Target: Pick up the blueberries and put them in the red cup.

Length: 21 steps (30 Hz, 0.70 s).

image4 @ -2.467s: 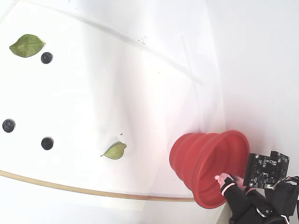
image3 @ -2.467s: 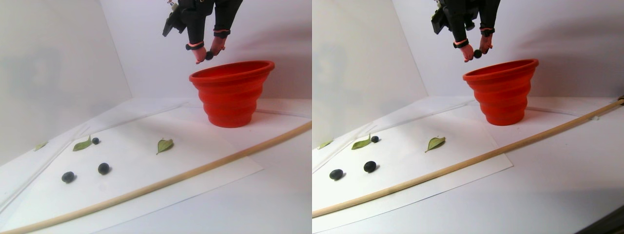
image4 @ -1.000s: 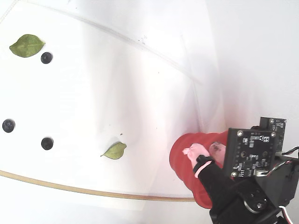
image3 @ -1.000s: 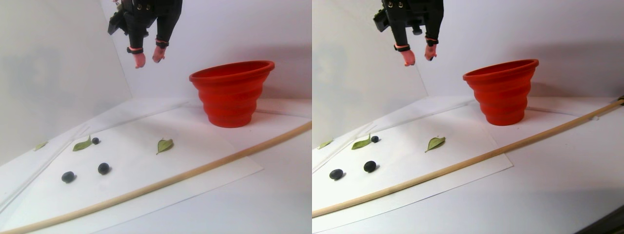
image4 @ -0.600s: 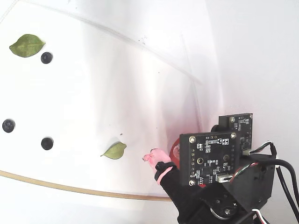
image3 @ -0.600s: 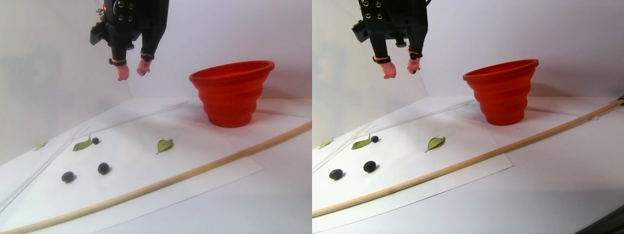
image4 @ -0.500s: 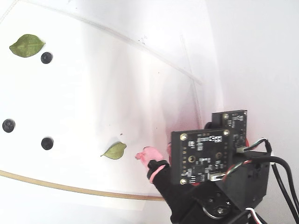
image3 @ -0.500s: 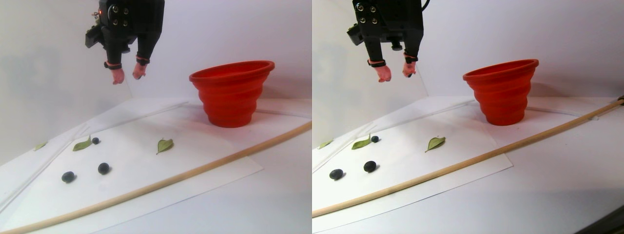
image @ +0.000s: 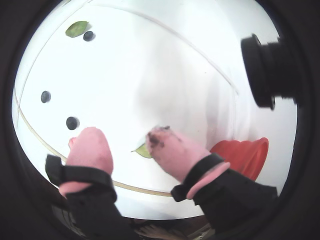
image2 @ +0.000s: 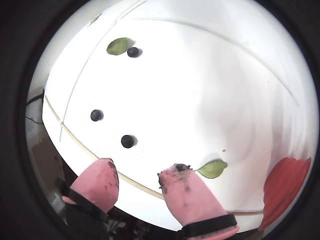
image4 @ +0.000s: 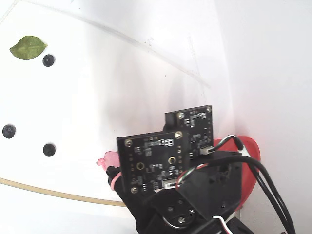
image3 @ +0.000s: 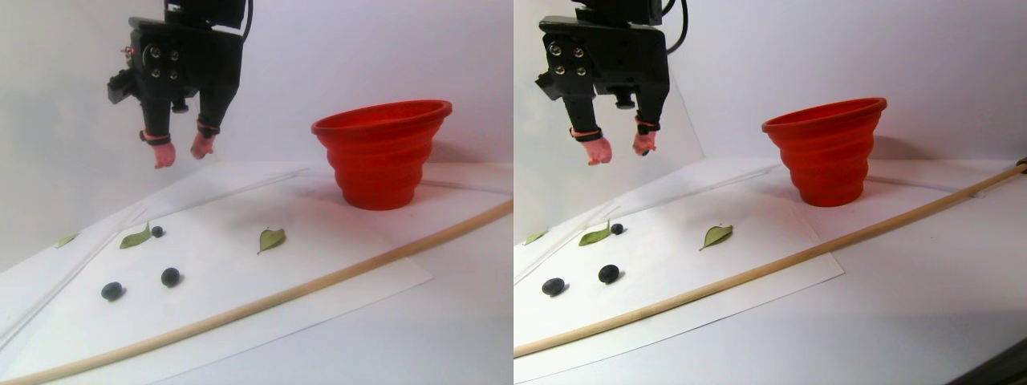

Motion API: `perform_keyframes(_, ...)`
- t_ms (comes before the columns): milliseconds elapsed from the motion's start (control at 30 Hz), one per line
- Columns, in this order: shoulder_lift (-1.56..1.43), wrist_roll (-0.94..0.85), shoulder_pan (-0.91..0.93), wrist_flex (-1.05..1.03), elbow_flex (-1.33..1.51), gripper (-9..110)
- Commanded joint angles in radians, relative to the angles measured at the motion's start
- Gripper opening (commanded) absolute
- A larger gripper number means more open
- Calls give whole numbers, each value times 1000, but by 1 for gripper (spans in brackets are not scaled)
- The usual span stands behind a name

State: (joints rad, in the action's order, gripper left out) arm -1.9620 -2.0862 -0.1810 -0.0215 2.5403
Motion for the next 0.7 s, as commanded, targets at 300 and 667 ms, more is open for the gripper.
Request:
perform_keyframes(300,138,-52,-61,156,-5,17)
perform_keyframes(667,285,-103,-67,301,15,17)
